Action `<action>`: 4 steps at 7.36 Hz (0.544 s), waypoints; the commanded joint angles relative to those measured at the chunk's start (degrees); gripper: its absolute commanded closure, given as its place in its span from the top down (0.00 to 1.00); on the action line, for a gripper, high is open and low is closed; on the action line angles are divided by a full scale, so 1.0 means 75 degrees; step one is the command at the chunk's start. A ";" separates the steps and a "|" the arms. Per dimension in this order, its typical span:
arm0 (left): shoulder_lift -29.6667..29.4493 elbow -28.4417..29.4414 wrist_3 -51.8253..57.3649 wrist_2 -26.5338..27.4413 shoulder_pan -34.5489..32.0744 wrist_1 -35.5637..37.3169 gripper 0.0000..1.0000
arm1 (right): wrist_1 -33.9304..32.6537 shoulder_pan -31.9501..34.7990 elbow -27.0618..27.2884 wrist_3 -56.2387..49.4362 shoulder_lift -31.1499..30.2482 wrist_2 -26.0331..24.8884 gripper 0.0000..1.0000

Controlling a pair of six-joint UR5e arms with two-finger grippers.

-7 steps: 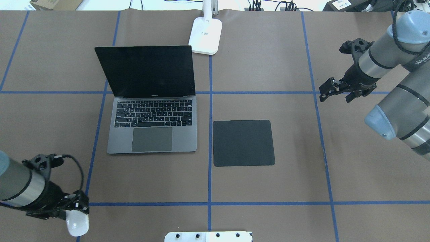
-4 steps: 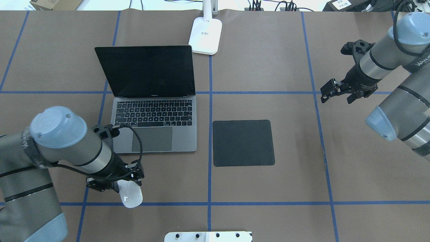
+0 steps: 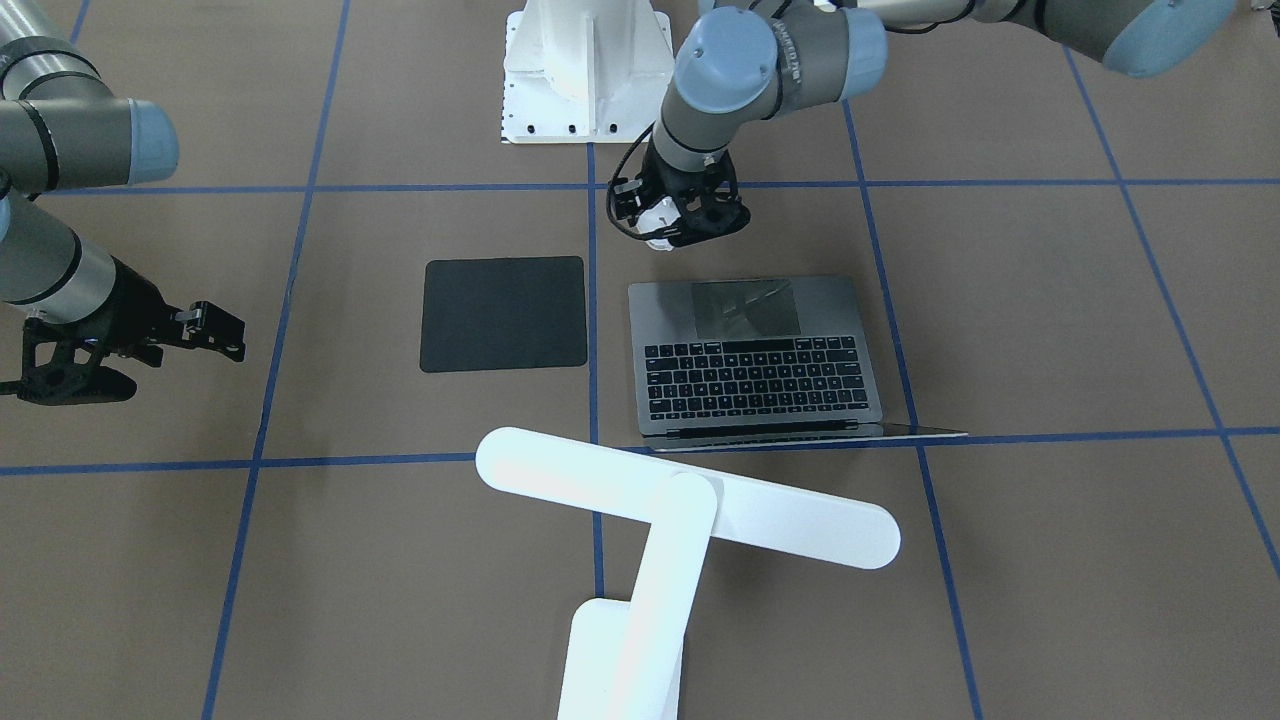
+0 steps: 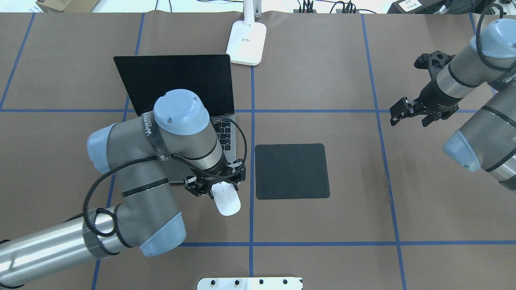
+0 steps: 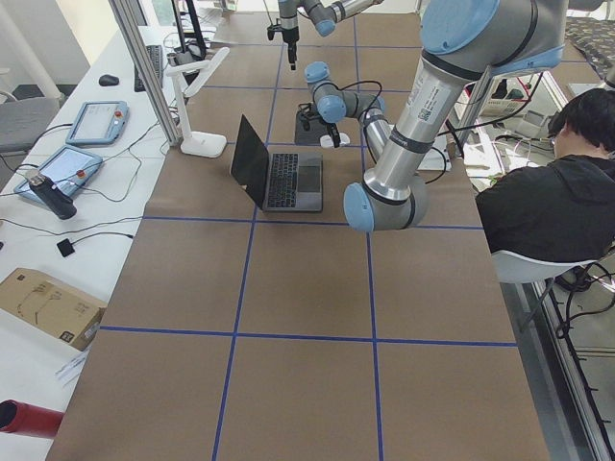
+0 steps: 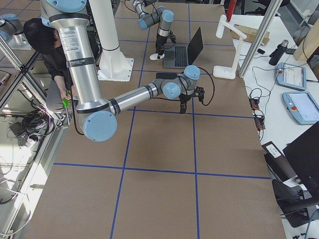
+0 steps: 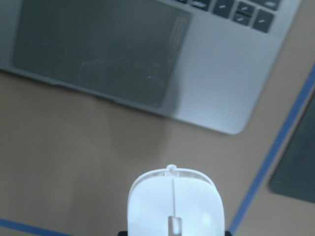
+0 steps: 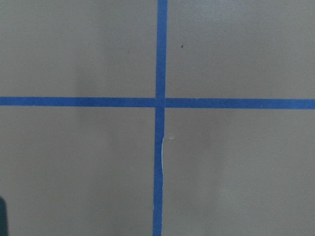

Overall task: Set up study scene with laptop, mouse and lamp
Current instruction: 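Carry the white mouse with the left gripper toward the mouse pad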

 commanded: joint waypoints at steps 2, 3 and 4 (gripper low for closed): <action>-0.2639 0.3367 0.0095 0.0339 0.0024 -0.0255 0.44 | -0.0003 -0.0008 -0.0040 0.0000 0.0013 -0.0012 1.00; -0.2712 0.3617 0.0153 0.0443 0.0036 -0.0593 0.44 | -0.0003 0.0004 -0.0040 0.0000 0.0013 -0.0012 1.00; -0.3015 0.4072 0.0884 0.0491 0.0047 -0.0643 0.44 | 0.0008 0.0004 -0.0052 0.0000 0.0002 -0.0012 1.00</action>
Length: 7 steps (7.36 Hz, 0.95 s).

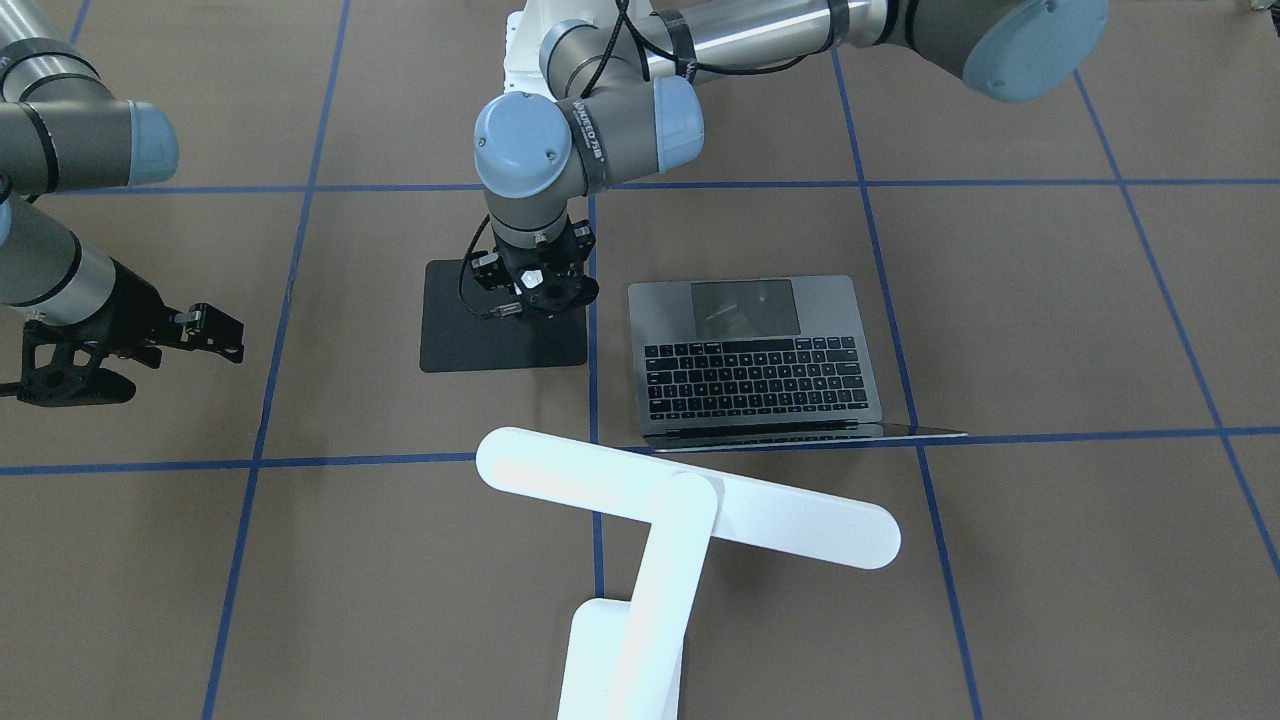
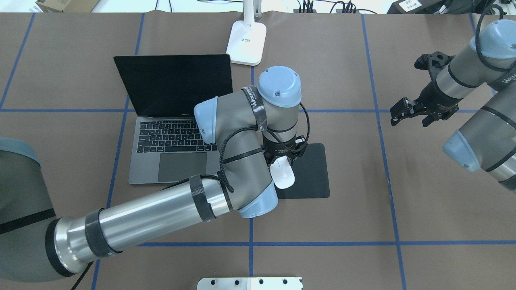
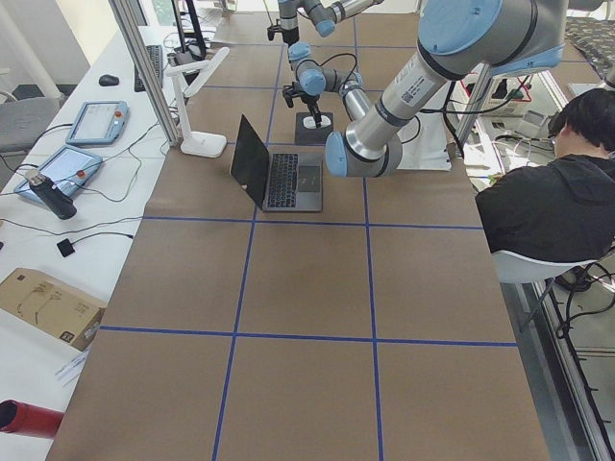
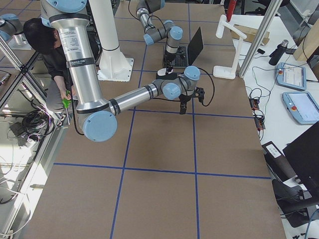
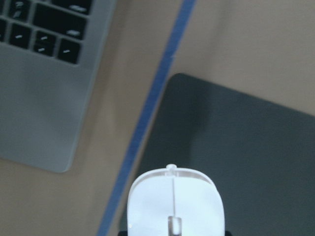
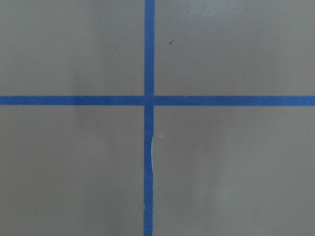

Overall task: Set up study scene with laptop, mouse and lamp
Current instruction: 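Lower the white mouse onto the black mouse pad with the left gripper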

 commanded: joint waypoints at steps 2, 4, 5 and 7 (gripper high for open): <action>-0.0575 0.0955 0.0809 0.0215 0.0085 -0.0191 0.43 | -0.0004 0.0017 -0.0024 0.0000 -0.0007 0.0000 1.00; -0.0587 0.1014 0.1405 0.0308 0.0155 -0.0191 0.43 | -0.0004 0.0017 -0.0048 -0.0012 -0.0007 0.0000 1.00; -0.0576 0.1049 0.1407 0.0390 0.0237 -0.0191 0.43 | -0.0004 0.0017 -0.0071 -0.0012 -0.0007 0.0000 1.00; -0.0587 0.1061 0.1396 0.0484 0.0273 -0.0191 0.44 | 0.0008 0.0017 -0.0106 -0.0012 -0.0007 -0.0012 1.00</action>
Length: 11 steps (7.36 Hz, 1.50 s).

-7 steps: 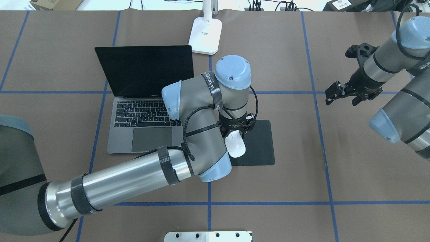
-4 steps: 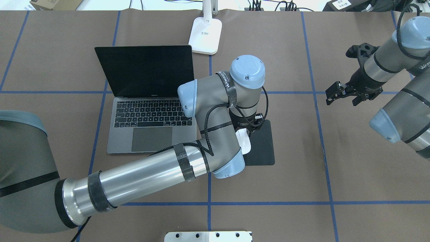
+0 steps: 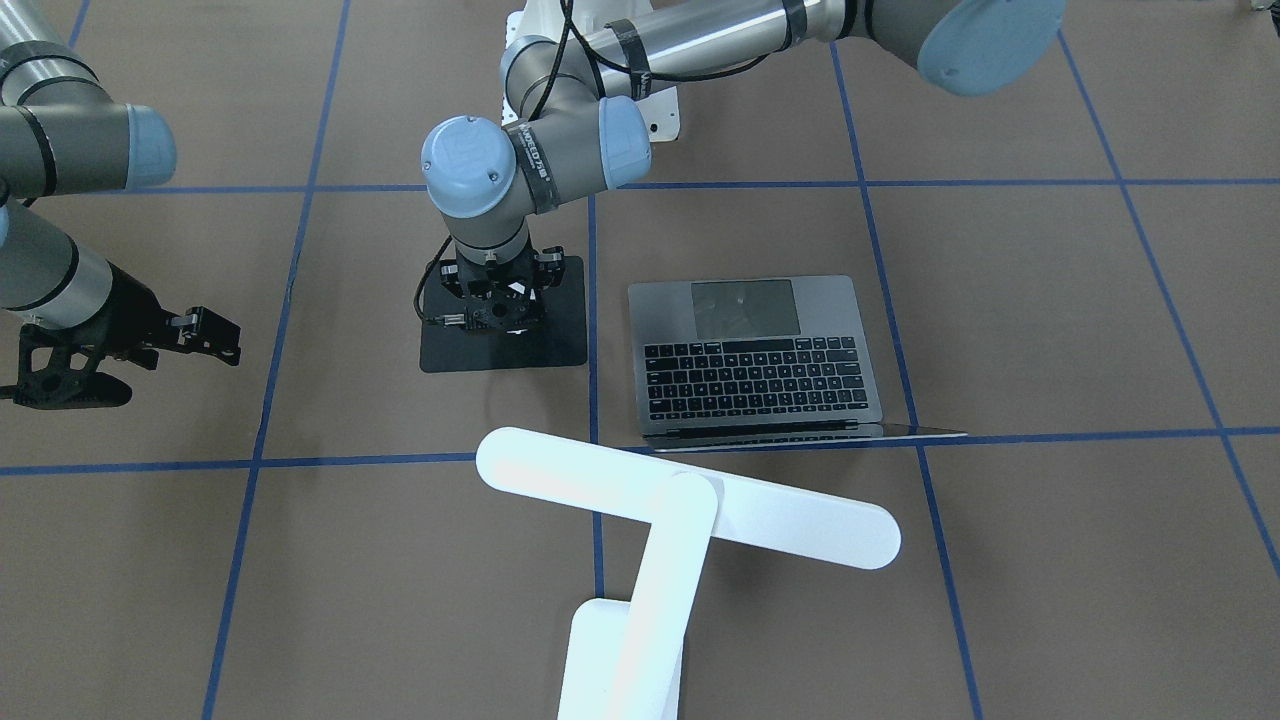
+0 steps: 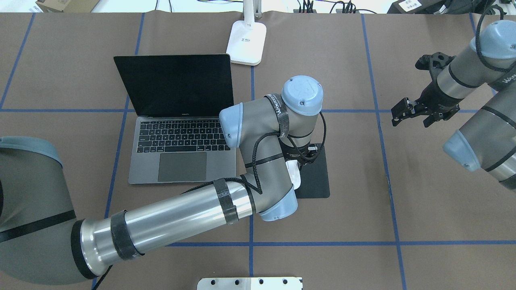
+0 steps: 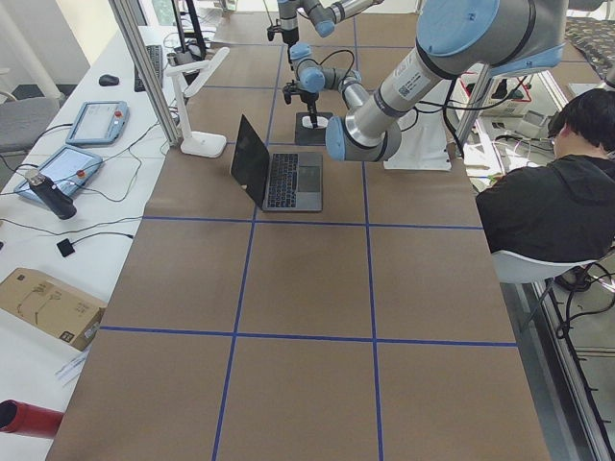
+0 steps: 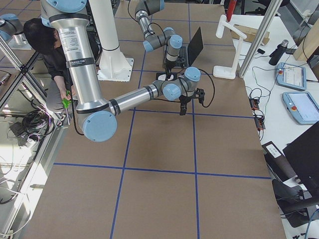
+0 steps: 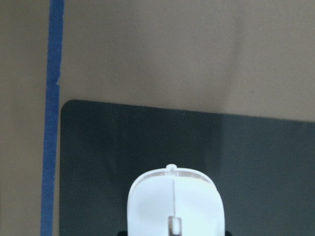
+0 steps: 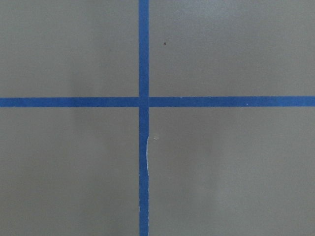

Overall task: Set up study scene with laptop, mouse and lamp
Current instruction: 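Lower the white mouse onto the black mouse pad with the left gripper, then open the left gripper and withdraw it from the mouse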

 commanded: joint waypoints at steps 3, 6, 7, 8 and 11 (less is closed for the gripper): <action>-0.0011 0.0093 -0.0052 0.0135 0.0023 -0.0246 0.99 | 0.0010 0.0000 -0.0037 0.0000 0.0000 -0.0021 1.00; 0.0338 -0.0677 -0.0041 0.0310 -0.0175 -0.0130 0.99 | 0.0033 0.0070 -0.0049 0.0011 0.0011 -0.0021 1.00; 0.0979 -0.1562 -0.0029 0.0322 -0.0373 -0.0118 0.99 | 0.0080 0.0093 -0.0037 0.0104 -0.0012 -0.0032 1.00; 0.1959 -0.3022 -0.0029 0.0311 -0.0584 -0.0083 0.99 | 0.0092 0.0047 -0.0119 0.0117 0.0104 -0.0334 1.00; 0.4925 -0.6297 0.0994 0.0322 -0.1159 0.0175 0.99 | 0.0092 0.0164 -0.0153 0.0000 0.0059 -0.0641 1.00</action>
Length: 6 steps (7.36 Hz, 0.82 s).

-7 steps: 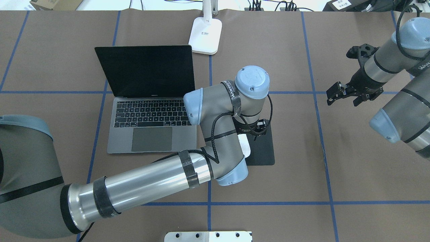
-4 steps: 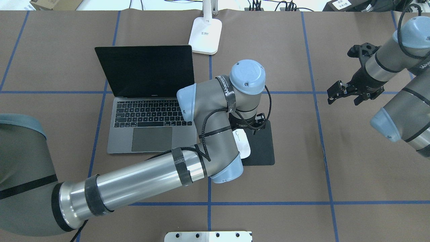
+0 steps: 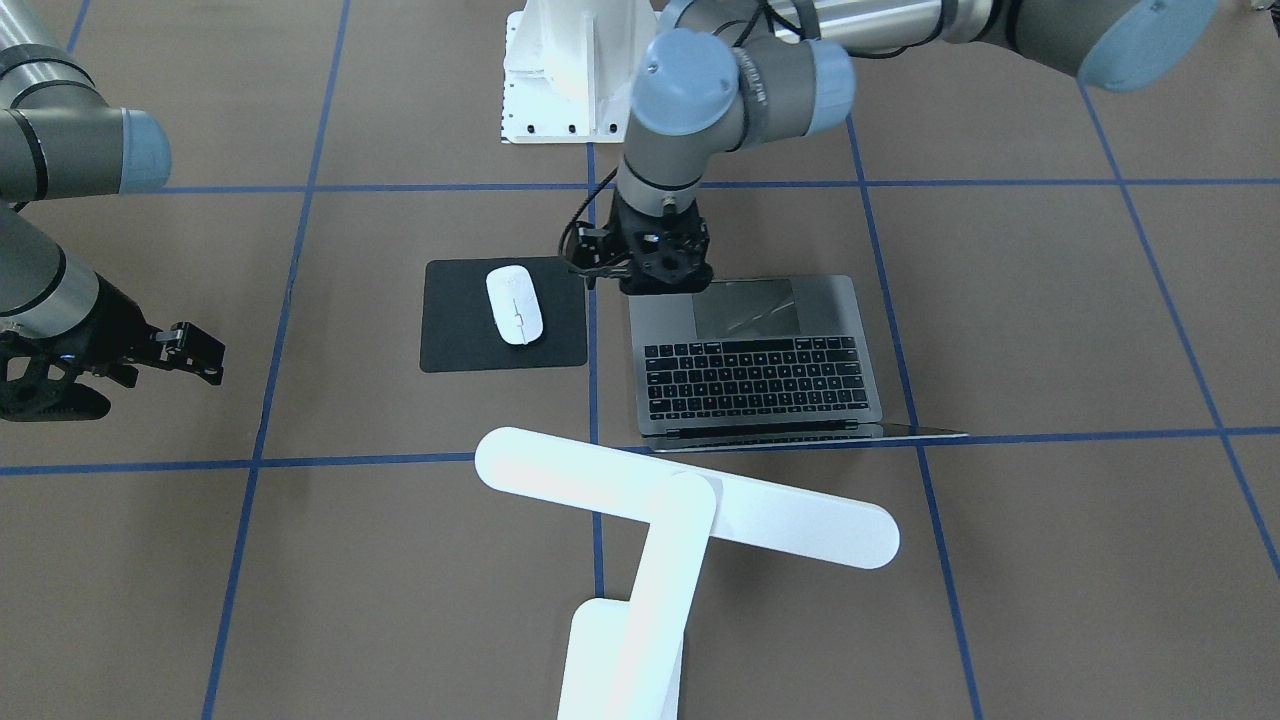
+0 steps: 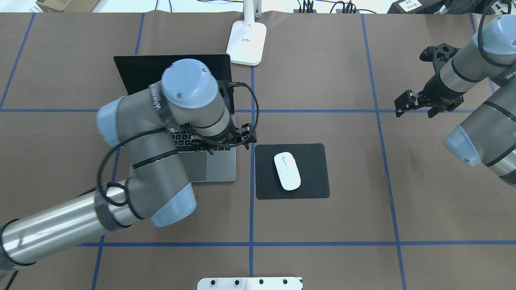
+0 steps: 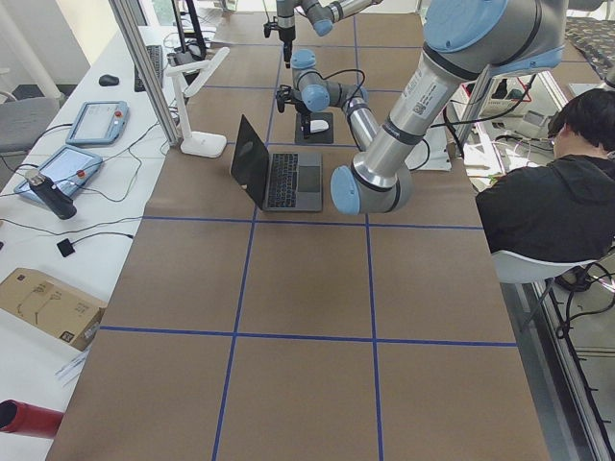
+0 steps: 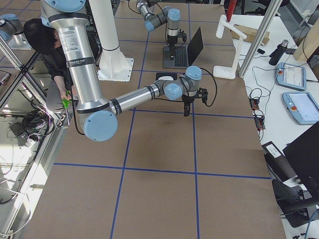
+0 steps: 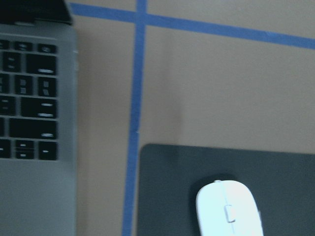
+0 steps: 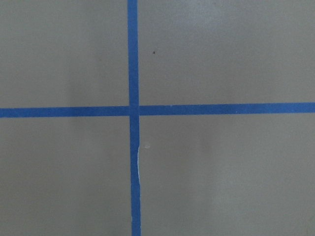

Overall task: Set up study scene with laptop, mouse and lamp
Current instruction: 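Open the left gripper and withdraw it from the mouse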

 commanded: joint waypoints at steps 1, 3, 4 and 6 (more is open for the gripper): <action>0.2552 -0.1962 0.1157 0.0020 -0.0281 -0.0046 0.99 | -0.0006 0.0228 -0.0043 -0.0041 -0.0133 -0.0030 1.00; 0.4268 -0.2414 0.2779 0.0068 -0.1305 -0.0489 0.99 | 0.0005 0.0708 0.0027 -0.0053 -0.0263 -0.0006 1.00; 0.4845 -0.2345 0.3730 0.0010 -0.2171 -0.0770 0.99 | 0.0017 0.0873 0.0004 -0.0076 -0.0263 -0.0018 1.00; 0.5295 -0.1437 0.6035 -0.1482 -0.4230 -0.0808 0.99 | 0.0227 0.1294 -0.0031 -0.1007 -0.0623 -0.0018 1.00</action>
